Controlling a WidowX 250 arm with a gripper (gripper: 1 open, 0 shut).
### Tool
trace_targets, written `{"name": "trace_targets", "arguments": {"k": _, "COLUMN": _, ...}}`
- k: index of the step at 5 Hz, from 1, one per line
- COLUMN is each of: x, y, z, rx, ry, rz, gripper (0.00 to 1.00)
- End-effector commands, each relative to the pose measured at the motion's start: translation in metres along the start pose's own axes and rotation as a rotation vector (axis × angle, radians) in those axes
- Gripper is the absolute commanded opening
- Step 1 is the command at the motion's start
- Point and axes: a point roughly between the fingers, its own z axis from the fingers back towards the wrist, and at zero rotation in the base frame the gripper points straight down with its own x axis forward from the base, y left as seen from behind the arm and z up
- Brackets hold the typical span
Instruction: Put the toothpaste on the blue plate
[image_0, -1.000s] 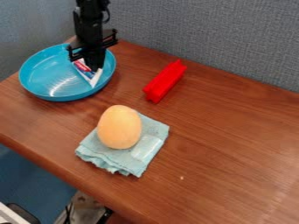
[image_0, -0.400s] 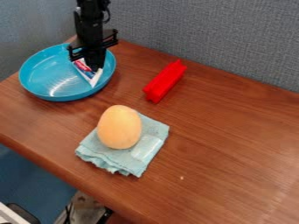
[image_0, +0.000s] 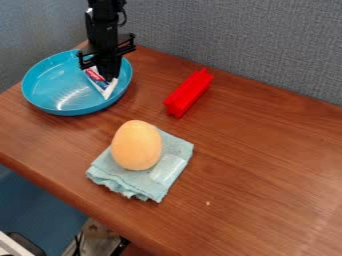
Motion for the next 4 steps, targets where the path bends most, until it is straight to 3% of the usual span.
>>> {"name": "trace_targets", "arguments": {"k": 1, "x": 0.007, "y": 0.001, "z": 0.018, "rx": -0.028, "ry": -0.019, "rz": -0.006, "gripper": 0.0}}
{"name": "trace_targets", "arguments": {"k": 4, "x": 0.013, "y": 0.009, "z": 0.036, "rx": -0.037, "ry": 0.004, "rz": -0.022, "gripper": 0.0}}
